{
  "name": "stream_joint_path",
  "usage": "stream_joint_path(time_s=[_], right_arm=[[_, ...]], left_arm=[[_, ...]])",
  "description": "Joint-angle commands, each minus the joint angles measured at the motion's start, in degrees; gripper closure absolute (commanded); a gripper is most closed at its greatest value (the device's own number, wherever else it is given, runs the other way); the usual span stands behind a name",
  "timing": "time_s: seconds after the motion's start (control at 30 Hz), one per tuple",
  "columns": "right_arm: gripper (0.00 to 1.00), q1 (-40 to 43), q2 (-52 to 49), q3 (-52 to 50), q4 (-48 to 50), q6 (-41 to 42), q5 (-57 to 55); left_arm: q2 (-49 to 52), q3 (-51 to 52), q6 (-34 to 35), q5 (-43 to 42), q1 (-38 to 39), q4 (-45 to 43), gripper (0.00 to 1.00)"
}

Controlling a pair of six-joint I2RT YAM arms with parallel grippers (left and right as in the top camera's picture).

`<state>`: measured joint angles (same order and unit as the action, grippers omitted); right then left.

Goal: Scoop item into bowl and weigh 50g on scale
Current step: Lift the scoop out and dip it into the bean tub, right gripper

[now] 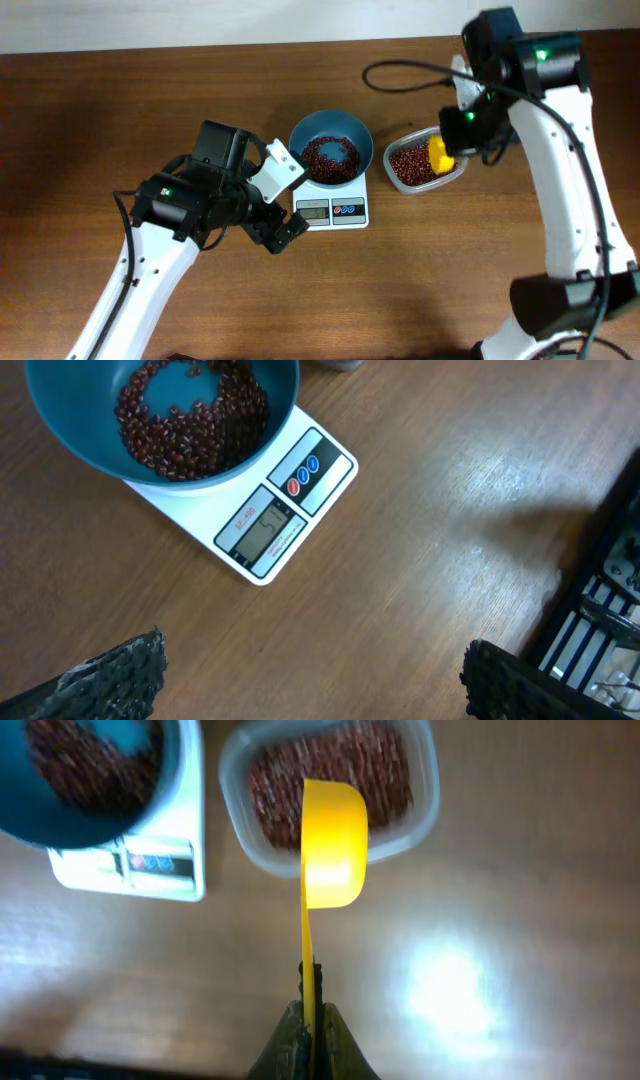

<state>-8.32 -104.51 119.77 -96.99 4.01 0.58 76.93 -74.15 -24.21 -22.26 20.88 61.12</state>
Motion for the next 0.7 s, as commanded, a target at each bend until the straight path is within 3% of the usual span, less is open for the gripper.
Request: stream_joint_path(time_s=[0.0, 0.3, 0.4, 0.5, 0.53, 0.57, 0.63, 0.67], right_arm=[[0.96, 0.13, 2.93, -7.28, 2.14, 2.49, -1.31], [0.96, 0.15, 2.89, -11.52, 10.84, 0.72, -0.42], [0.64, 0.13, 2.89, -12.59, 12.2, 0.76, -0.42], [0.61, 0.13, 2.89, -12.87, 12.63, 0.76, -0.42], [0.46, 0.13, 2.89, -12.87, 12.85, 0.79, -0.39], [0.41, 0.13, 2.89, -12.85, 12.9, 0.79, -0.15], [0.42, 0.13, 2.89, -12.85, 13.27, 0.96, 0.44], [0.5, 0.13, 2.89, -12.85, 13.51, 0.96, 0.48]], left_arm=[[-0.13, -0.81, 0.59, -0.74, 0.11, 0.09, 0.01], [-0.13, -0.81, 0.57, -0.74, 0.11, 0.09, 0.01], [-0.13, -0.81, 0.57, -0.74, 0.11, 0.09, 0.01], [-0.13, -0.81, 0.57, -0.74, 0.11, 0.09, 0.01], [-0.13, -0.81, 0.57, -0.74, 0.11, 0.09, 0.01], [-0.13, -0.81, 0.59, -0.74, 0.11, 0.09, 0.01], [-0.13, -0.81, 0.57, -0.76, 0.11, 0.09, 0.01], [-0.13, -0.81, 0.59, -0.74, 0.11, 0.09, 0.01]])
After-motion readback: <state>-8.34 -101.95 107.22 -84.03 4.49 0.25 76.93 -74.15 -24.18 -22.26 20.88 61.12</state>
